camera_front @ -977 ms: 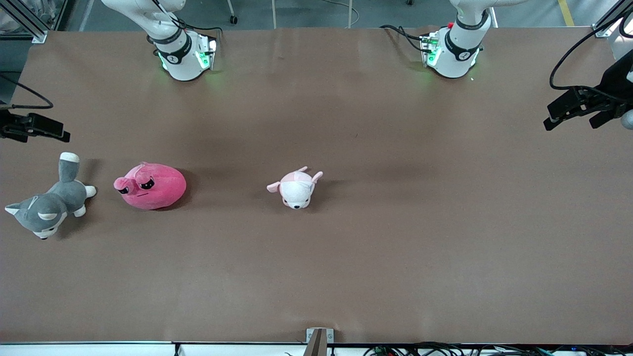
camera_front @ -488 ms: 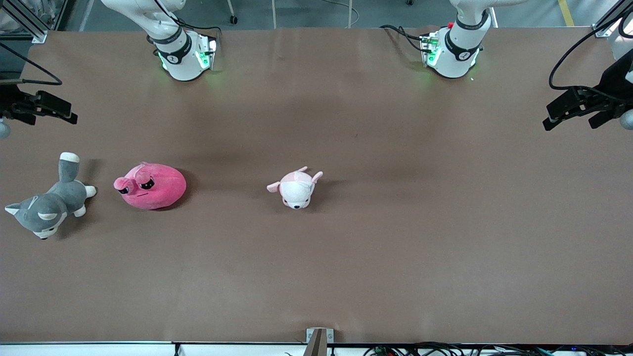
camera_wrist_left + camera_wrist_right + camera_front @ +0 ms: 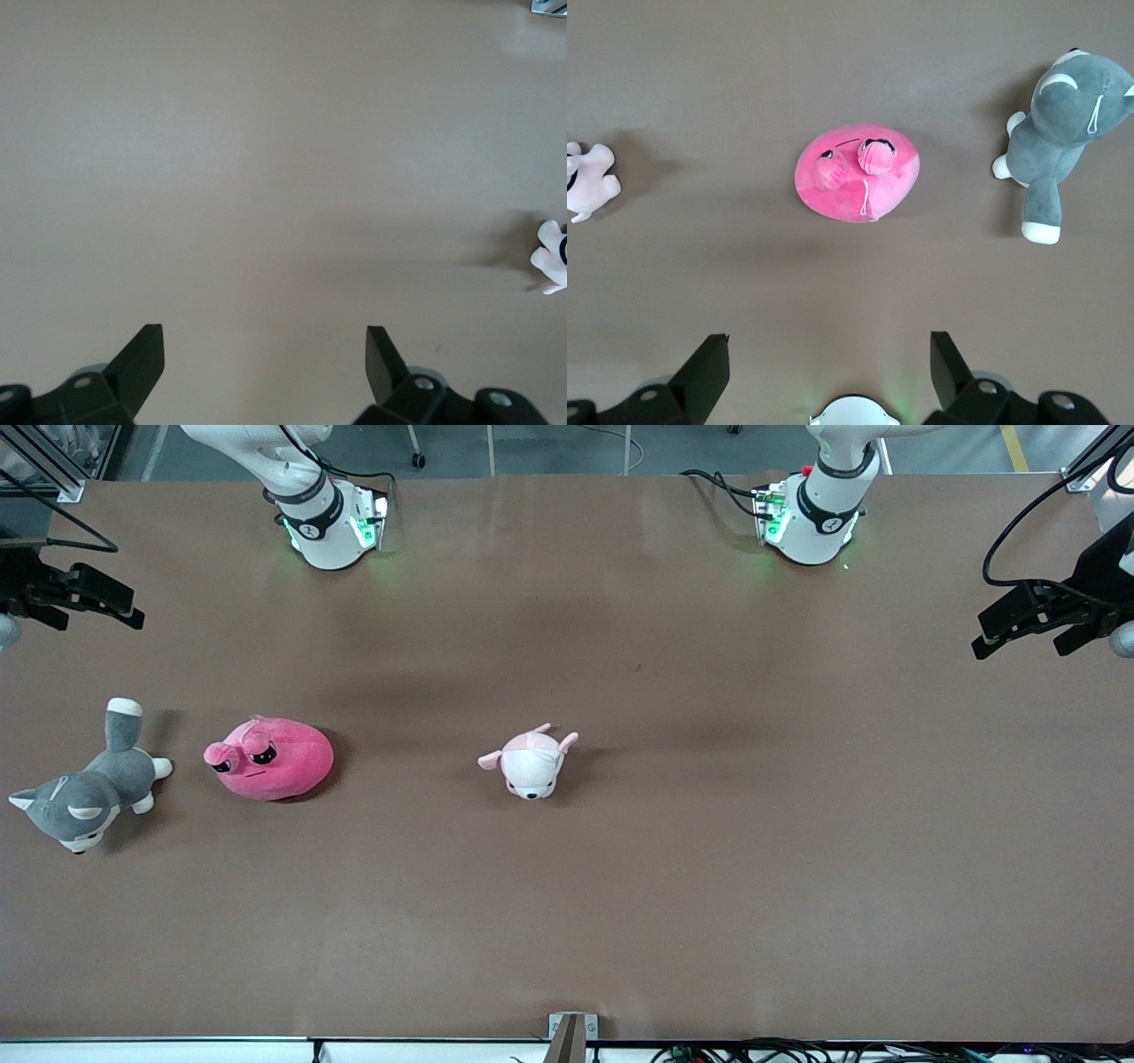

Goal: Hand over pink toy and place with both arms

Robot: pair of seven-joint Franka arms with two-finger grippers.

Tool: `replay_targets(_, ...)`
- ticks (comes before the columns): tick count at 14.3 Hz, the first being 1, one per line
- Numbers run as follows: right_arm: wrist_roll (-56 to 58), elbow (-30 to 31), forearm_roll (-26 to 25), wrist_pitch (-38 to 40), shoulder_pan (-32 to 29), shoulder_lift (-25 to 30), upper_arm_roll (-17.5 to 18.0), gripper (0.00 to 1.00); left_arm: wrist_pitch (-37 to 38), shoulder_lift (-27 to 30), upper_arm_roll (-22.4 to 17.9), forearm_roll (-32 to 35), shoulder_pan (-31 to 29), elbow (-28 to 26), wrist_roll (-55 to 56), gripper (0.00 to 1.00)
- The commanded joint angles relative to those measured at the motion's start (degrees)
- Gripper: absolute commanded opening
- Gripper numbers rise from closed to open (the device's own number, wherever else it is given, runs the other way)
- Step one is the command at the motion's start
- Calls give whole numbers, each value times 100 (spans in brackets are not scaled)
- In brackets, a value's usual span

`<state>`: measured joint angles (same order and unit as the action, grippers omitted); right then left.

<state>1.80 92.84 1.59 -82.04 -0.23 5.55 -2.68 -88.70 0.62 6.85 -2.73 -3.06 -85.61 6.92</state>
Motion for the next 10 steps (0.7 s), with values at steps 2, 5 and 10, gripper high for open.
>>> replay_targets(2, -101, 252, -62, -31, 5, 368, -5, 100, 54, -27, 18, 10, 7, 97, 20, 100)
replay_targets(5, -92, 243, -62, -66, 32, 377, 4, 100, 54, -27, 18, 10, 7, 97, 20, 100)
replay_targets(10, -92, -20, -53, -67, 40, 316, 4, 100, 54, -27, 27, 10, 7, 97, 20, 100)
